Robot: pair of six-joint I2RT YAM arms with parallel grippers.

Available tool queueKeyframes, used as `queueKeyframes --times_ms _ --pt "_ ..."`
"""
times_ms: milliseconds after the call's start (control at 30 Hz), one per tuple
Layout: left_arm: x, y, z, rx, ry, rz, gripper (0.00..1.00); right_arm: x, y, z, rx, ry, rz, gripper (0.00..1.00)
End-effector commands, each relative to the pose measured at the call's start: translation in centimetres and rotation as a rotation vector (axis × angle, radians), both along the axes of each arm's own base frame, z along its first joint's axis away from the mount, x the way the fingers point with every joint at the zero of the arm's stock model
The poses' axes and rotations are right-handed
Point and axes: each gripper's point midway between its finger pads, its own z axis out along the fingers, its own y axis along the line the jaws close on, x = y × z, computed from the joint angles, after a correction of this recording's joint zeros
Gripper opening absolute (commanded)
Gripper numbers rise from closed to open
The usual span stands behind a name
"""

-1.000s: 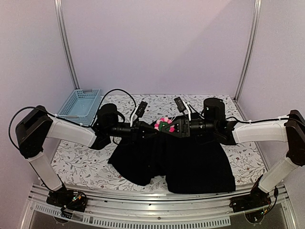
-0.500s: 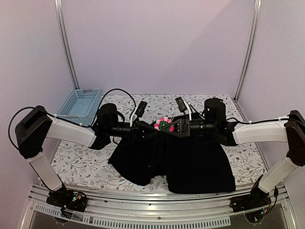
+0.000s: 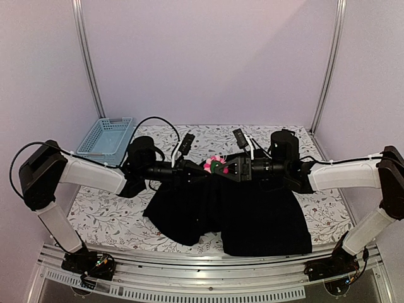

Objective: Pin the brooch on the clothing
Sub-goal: Pin the flattened clothing at the center of the board.

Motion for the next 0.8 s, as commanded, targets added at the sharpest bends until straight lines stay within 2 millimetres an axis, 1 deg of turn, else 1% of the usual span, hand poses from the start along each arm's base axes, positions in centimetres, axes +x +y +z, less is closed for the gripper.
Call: queueKeyframes --times_ms 0,67,167,267,400,567,667,767 --pt "-2.4 0.1 3.1 -0.070 -0.102 -0.088 0.00 1.4 -1.5 -2.2 -0.068 0.041 -0.090 0.35" --pt "-2.4 0.1 3.1 -0.072 -0.106 -0.086 0.00 1.1 -1.6 -2.1 -0.066 0.036 -0.080 0.37" --pt "-2.1 0.1 3.1 -0.067 -0.102 -0.078 0.00 0.2 -1.6 -1.8 -0.057 0.025 -0.033 0.44" --pt "-1.8 0.2 2.8 -0.055 -0.089 -0.069 0.00 -0.9 -1.8 -2.0 -0.062 0.009 0.012 0.50" --pt "-1.4 0.2 2.5 -0.039 -0.074 -0.055 0.00 -2.5 -1.9 -0.5 -0.012 -0.039 0.084 0.60" --pt "-1.3 0.2 2.3 -0.034 -0.072 -0.052 0.00 -3.3 -1.9 0.6 0.026 -0.078 0.126 0.62" --pt "-1.2 0.2 2.3 -0.032 -0.073 -0.051 0.00 -3.3 -1.9 1.0 0.032 -0.091 0.127 0.61" --pt "-1.3 0.3 2.1 -0.029 -0.083 -0.051 0.00 -3.1 -2.1 0.9 0.023 -0.096 0.111 0.60"
